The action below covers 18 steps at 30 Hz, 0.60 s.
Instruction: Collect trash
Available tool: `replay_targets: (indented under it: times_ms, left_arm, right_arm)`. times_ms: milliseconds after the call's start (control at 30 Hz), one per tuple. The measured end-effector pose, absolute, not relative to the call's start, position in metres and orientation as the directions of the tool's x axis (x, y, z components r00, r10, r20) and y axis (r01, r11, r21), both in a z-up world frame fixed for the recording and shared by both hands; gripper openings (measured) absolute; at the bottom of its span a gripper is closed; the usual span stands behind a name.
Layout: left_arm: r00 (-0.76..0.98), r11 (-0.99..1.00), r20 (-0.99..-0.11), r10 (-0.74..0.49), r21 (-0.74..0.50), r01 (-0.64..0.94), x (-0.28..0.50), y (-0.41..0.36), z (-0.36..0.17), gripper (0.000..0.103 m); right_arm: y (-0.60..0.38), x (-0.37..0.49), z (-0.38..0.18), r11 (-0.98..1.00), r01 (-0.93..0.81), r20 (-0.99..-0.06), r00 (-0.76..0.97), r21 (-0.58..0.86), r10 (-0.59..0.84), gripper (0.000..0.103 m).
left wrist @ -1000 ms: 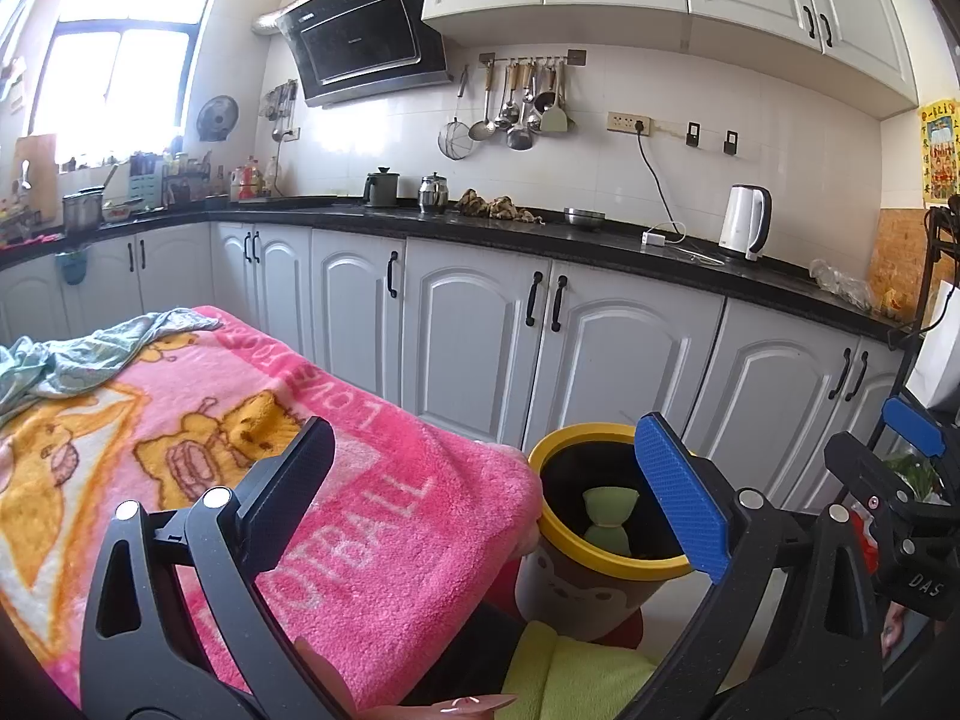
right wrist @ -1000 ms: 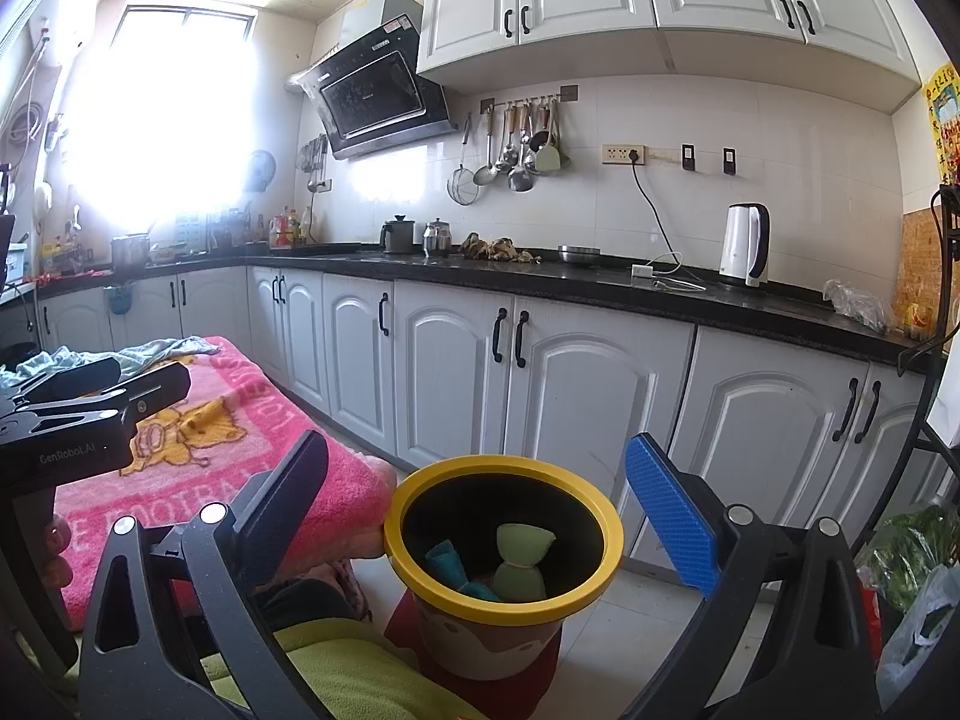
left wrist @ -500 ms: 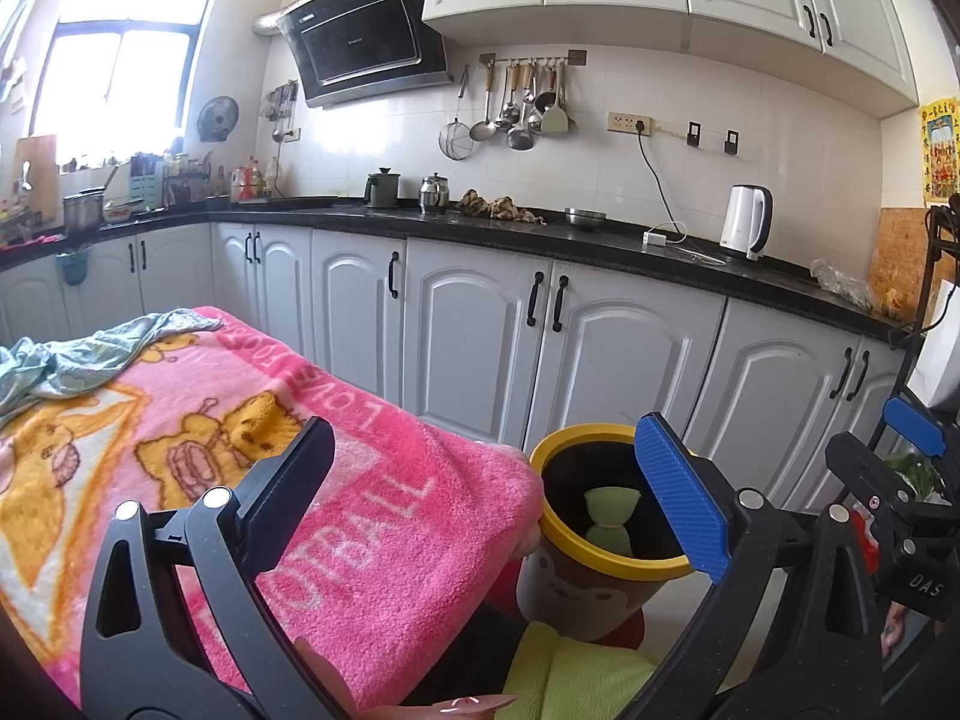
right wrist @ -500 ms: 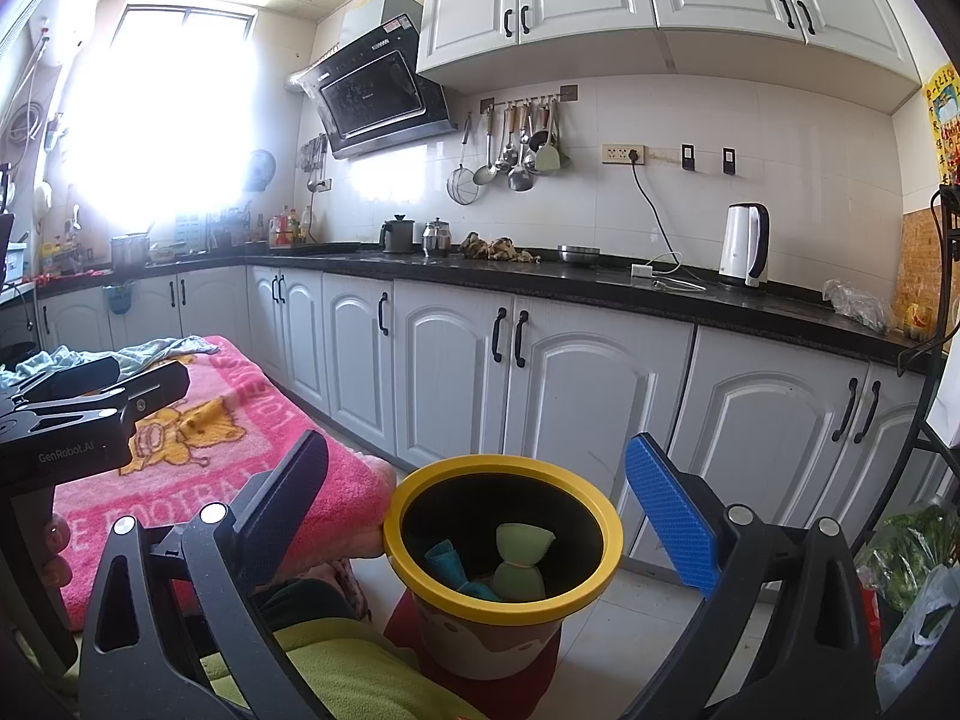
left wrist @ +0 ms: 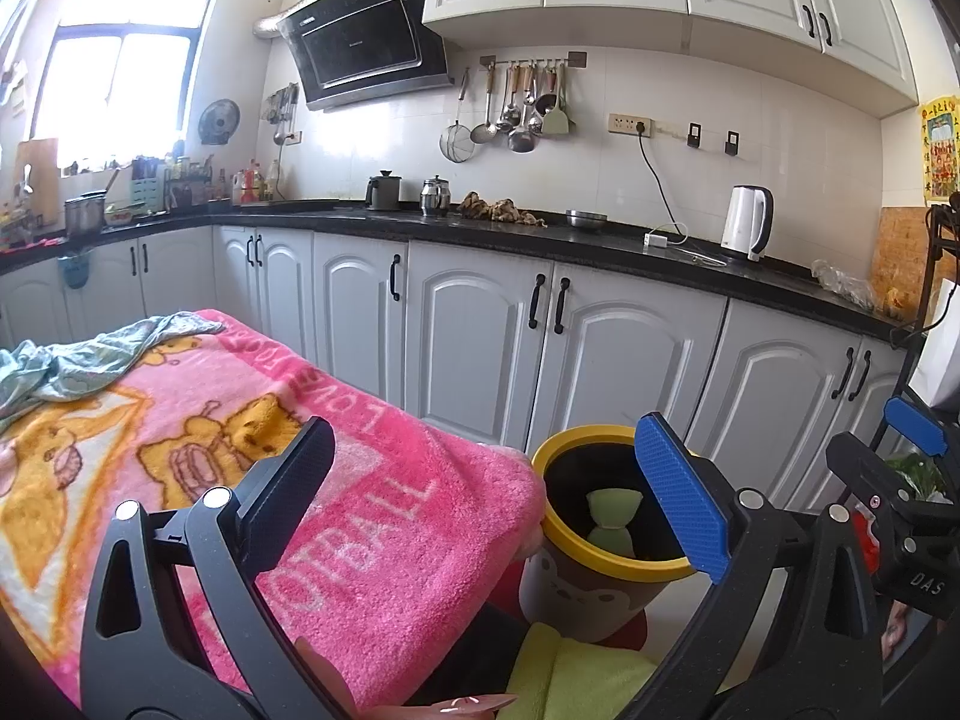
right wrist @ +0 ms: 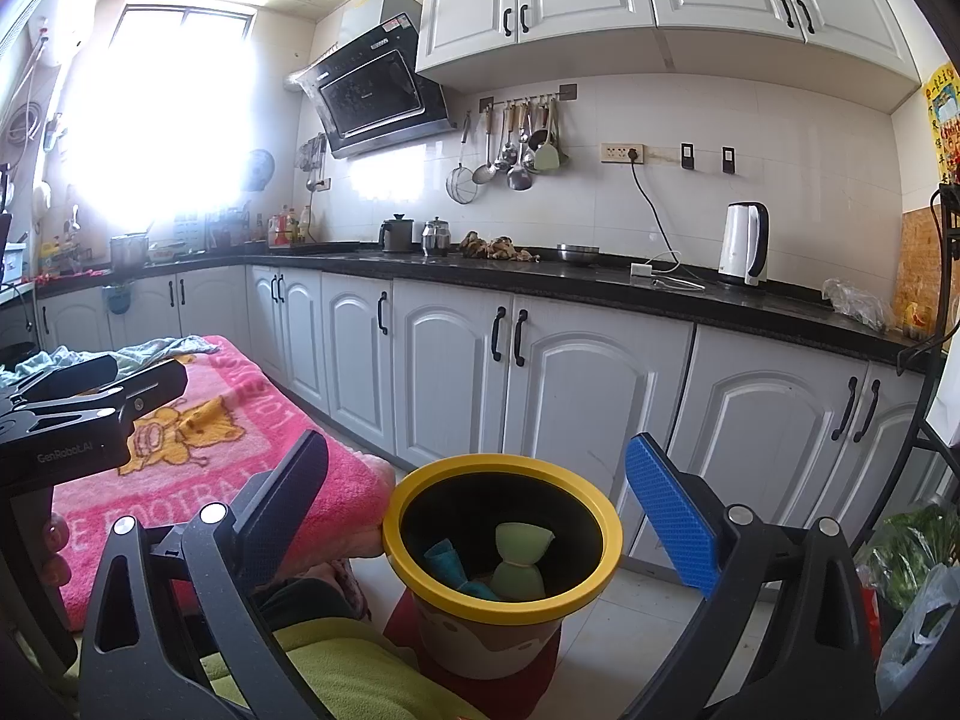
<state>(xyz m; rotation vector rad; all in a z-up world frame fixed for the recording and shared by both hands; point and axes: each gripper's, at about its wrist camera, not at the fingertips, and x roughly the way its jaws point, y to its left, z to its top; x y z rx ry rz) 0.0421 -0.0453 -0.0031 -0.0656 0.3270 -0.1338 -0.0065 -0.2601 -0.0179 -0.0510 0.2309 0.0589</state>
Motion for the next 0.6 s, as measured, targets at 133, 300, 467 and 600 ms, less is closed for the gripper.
replay_targets:
  times_ms: [133,300,467,600]
  left_arm:
    - [0.935,0.988,-0.322,-0.147,-0.089,0.124,0.043,-0.043,-0.003,0.092]
    - [0.917,0.987,-0.371,-0.148,-0.118,0.112,0.05,-0.029,-0.003,0.092]
    - [0.906,0.978,-0.423,-0.03,-0.199,-0.06,0.049,0.044,-0.002,0.092]
    - [0.86,0.91,-0.451,0.239,-0.206,-0.361,0.026,0.155,-0.004,0.092]
  right_arm:
    - [-0.26,-0.007,-0.022,0.997,-0.067,-0.237,0.97,-0.042,0.055,0.097]
    - [-0.256,0.003,-0.028,0.995,-0.09,-0.271,0.96,-0.039,0.076,0.097]
    - [-0.204,0.031,-0.016,0.963,-0.263,-0.307,0.922,-0.053,0.234,0.097]
    - [-0.094,0.055,-0.009,0.848,-0.528,-0.377,0.796,-0.047,0.474,0.097]
